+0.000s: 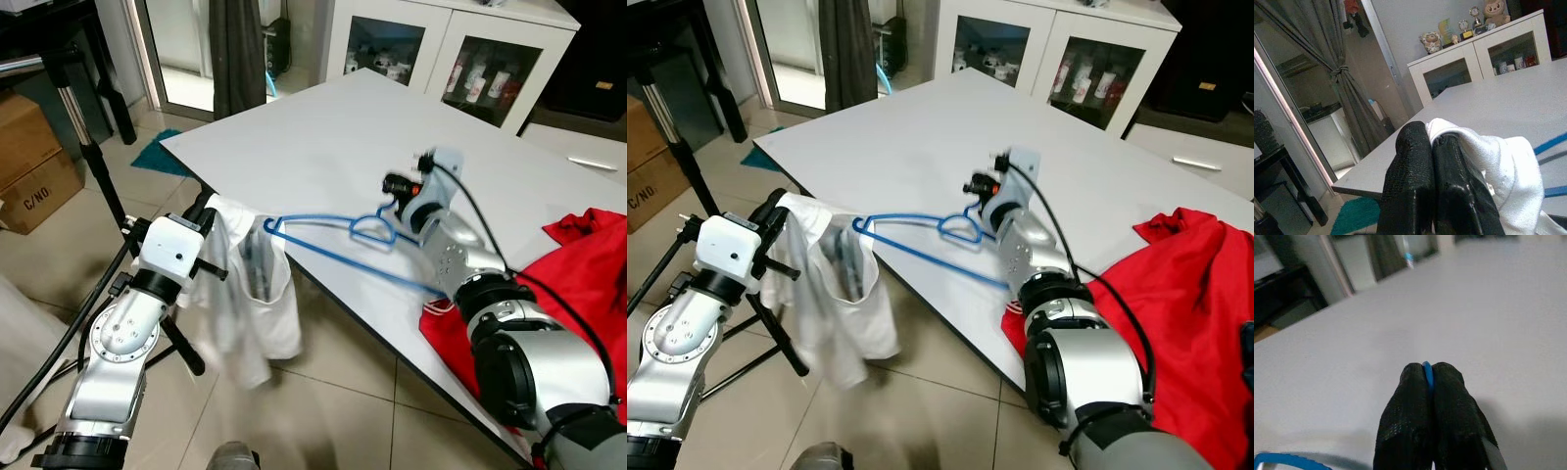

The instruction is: Hang hanger

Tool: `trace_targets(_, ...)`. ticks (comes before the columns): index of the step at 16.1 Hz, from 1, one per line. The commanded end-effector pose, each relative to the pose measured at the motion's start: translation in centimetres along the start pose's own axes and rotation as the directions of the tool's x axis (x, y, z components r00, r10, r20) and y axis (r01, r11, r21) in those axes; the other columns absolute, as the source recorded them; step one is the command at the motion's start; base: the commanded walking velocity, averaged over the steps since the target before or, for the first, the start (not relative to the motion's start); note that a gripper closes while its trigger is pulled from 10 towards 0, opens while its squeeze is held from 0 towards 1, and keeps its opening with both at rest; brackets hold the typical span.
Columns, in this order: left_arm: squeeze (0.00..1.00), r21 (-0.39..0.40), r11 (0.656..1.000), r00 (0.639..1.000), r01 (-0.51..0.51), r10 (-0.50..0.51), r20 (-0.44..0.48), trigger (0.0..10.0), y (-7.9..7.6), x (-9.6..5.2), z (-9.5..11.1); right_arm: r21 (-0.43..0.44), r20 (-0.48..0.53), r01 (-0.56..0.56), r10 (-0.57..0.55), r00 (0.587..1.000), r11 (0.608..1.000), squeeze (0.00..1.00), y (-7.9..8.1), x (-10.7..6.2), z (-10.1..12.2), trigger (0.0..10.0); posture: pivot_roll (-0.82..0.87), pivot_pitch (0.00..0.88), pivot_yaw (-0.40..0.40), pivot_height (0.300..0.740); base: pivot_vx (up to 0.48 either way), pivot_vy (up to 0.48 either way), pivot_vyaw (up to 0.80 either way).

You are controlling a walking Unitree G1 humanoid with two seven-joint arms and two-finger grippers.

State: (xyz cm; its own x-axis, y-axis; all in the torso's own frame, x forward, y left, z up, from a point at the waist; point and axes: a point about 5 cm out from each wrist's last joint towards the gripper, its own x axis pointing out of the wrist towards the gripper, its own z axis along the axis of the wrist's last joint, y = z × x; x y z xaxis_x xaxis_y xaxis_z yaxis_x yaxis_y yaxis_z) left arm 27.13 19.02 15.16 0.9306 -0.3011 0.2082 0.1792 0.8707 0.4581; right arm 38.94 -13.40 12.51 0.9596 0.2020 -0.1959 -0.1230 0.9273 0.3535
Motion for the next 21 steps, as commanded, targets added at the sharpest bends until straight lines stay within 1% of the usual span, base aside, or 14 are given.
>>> trace_targets(1, 0.00, 0.011, 1.000, 0.999, -0.013, 0.013, 0.039, 10.0, 0.0, 0.5, 0.7, 0.046, -0.055, 0.084, -0.082, 0.995, 0.995, 0.00, -0.9, -0.3, -1.2, 10.0, 0.16, 0.000, -0.083, 0.740, 0.000, 0.000, 0.00)
trace_targets(3, 0.00, 0.002, 1.000, 0.999, -0.006, 0.006, 0.042, 10.0, -0.5, 0.6, 0.7, 0.076, -0.108, 0.107, -0.099, 0.989, 0.991, 0.00, -1.0, -0.5, -2.4, 10.0, 0.16, 0.000, -0.083, 0.740, 0.000, 0.000, 0.00)
trace_targets(4, 0.00, 0.000, 1.000, 0.999, -0.005, 0.005, 0.042, 10.0, -0.6, 0.6, 0.7, 0.076, -0.116, 0.104, -0.095, 0.989, 0.992, 0.00, -0.9, -0.5, -2.6, 10.0, 0.16, 0.000, -0.083, 0.740, 0.000, 0.000, 0.00)
trace_targets(5, 0.00, 0.003, 1.000, 0.999, 0.006, -0.006, 0.041, 10.0, -0.9, 0.7, 0.6, 0.053, -0.144, 0.070, -0.062, 0.988, 0.996, 0.00, -0.6, -0.5, -3.2, 10.0, 0.16, 0.000, -0.083, 0.740, 0.000, 0.000, 0.00)
trace_targets(7, 0.00, 0.006, 1.000, 0.999, 0.007, -0.007, 0.040, 10.0, -0.8, 0.8, 0.5, 0.016, -0.144, 0.066, -0.063, 0.988, 0.998, 0.00, -0.6, -0.6, -3.2, 10.0, 0.15, 0.000, -0.080, 0.740, 0.000, 0.000, 0.00)
trace_targets(9, 0.00, 0.007, 1.000, 0.999, 0.006, -0.007, 0.040, 10.0, -0.8, 0.8, 0.5, 0.035, -0.136, 0.088, -0.083, 0.987, 0.996, 0.00, -0.8, -0.6, -3.0, 10.0, 0.15, 0.000, -0.080, 0.740, 0.000, 0.000, 0.00)
trace_targets(11, 0.00, 0.005, 1.000, 0.999, 0.006, -0.006, 0.045, 10.0, -0.9, 0.9, 0.6, 0.161, -0.092, 0.142, -0.128, 0.987, 0.977, 0.00, -1.0, -0.5, -2.3, 10.0, 0.15, 0.000, -0.079, 0.740, 0.000, 0.000, 0.00)
trace_targets(12, 0.00, 0.005, 1.000, 0.999, 0.006, -0.006, 0.046, 10.0, -1.0, 1.0, 0.6, 0.176, -0.089, 0.147, -0.133, 0.987, 0.973, 0.00, -1.0, -0.4, -2.2, 10.0, 0.15, 0.000, -0.079, 0.740, 0.000, 0.000, 0.00)
trace_targets(14, 0.00, 0.000, 1.000, 0.999, -0.001, 0.001, 0.050, 10.0, -0.9, 1.1, 0.6, 0.284, -0.037, 0.150, -0.146, 0.989, 0.947, 0.00, -0.7, -0.1, -0.9, 10.0, 0.14, 0.000, -0.078, 0.740, 0.000, 0.000, 0.00)
trace_targets(16, 0.00, -0.023, 1.000, 0.999, -0.006, 0.007, 0.047, 10.0, -0.8, 1.1, 0.5, 0.338, 0.042, 0.056, -0.075, 0.996, 0.940, 0.00, 0.4, 0.4, 1.2, 10.0, 0.14, 0.000, -0.075, 0.740, 0.000, 0.000, 0.00)
trace_targets(18, 0.00, -0.105, 0.994, 1.000, -0.009, 0.011, 0.024, 10.0, -0.7, 0.9, 0.0, 0.346, 0.131, -0.098, 0.056, 0.990, 0.933, 0.00, 2.0, 0.7, 3.4, 10.0, 0.14, 0.000, -0.075, 0.740, 0.000, 0.000, 0.00)
trace_targets(19, 0.00, -0.169, 0.985, 0.999, -0.027, 0.030, 0.014, 10.0, -0.4, 0.7, -0.3, 0.320, 0.194, -0.215, 0.159, 0.968, 0.923, 0.00, 3.0, 0.6, 4.4, 10.0, 0.14, 0.000, -0.075, 0.740, 0.000, 0.000, 0.00)
trace_targets(20, 0.00, -0.186, 0.982, 0.999, -0.034, 0.037, 0.012, 10.0, -0.3, 0.7, -0.3, 0.304, 0.211, -0.252, 0.193, 0.958, 0.919, 0.00, 3.3, 0.6, 4.7, 10.0, 0.14, 0.000, -0.075, 0.740, 0.000, 0.000, 0.00)
trace_targets(21, 0.00, -0.175, 0.983, 0.998, -0.056, 0.058, 0.006, 10.0, 0.4, 0.5, -0.5, 0.263, 0.259, -0.305, 0.237, 0.936, 0.915, 0.00, 3.6, 0.4, 5.5, 10.0, 0.14, 0.000, -0.073, 0.740, 0.000, 0.000, 0.00)
